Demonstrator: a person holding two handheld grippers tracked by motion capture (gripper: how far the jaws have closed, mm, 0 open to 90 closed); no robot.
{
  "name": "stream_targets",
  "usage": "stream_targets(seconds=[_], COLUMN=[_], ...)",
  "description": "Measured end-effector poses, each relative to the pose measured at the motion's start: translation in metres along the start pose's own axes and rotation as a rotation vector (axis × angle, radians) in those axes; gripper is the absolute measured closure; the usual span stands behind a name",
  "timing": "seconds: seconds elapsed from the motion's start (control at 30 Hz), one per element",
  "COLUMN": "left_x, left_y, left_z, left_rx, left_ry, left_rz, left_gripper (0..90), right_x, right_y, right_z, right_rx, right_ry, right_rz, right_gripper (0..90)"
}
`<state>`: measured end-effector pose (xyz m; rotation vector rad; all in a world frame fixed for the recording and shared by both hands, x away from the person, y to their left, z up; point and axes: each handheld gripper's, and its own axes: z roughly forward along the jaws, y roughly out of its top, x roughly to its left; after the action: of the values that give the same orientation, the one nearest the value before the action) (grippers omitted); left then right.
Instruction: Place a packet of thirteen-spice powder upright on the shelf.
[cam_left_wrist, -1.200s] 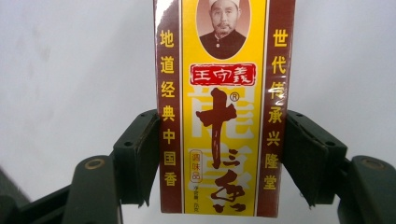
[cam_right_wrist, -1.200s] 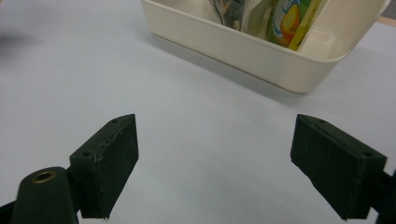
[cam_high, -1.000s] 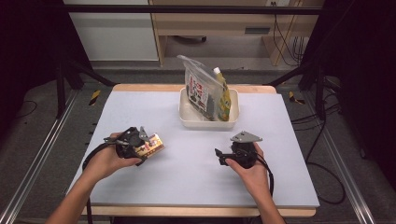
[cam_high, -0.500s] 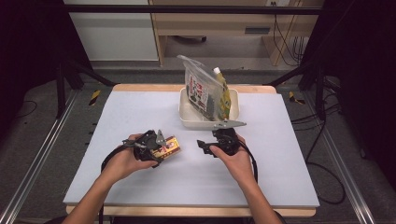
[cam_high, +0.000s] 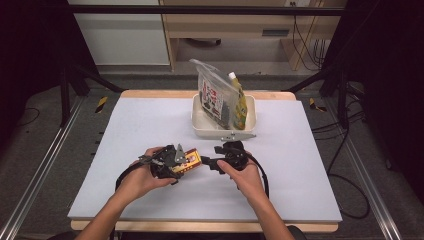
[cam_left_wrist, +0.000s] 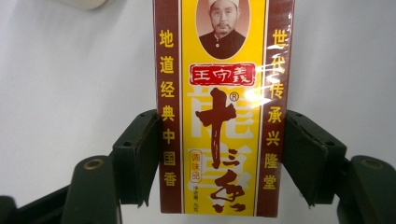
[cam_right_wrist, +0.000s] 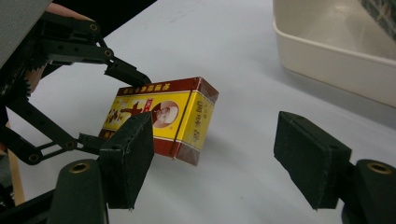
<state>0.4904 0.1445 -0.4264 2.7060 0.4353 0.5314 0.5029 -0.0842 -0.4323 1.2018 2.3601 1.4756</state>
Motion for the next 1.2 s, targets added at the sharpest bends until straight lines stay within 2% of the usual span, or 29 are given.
stream_targets(seconds=[0.3,0.37,0.6,0.87,1.07,1.2], left_x=[-0.012,-0.013,-0.015,-0.018,-0.021,-0.020], left_y=[0.009,0.010,0.013,0.016,0.019,0.018], left_z=[-0.003,-0.005,-0.007,-0.008,-0.007,-0.006], left_rx=[-0.040,-0.051,-0.091,-0.114,-0.138,-0.138], left_ry=[0.008,0.012,0.028,0.040,0.049,0.050], left_rz=[0.033,0.033,0.029,0.037,0.049,0.048], left_gripper=[32.5,32.5,32.4,32.4,32.4,32.4], right_x=[0.001,0.001,-0.002,-0.003,-0.003,-0.004], right_y=[-0.003,-0.003,-0.006,-0.007,-0.007,-0.007], right_z=[0.007,0.007,0.010,0.016,0.016,0.013], right_rx=[0.027,0.032,0.032,0.047,0.041,0.031], right_ry=[0.032,0.027,0.073,0.109,0.146,0.147], right_rz=[0.014,0.015,0.065,0.088,0.108,0.110], right_gripper=[29.4,29.6,30.8,33.6,42.9,48.7])
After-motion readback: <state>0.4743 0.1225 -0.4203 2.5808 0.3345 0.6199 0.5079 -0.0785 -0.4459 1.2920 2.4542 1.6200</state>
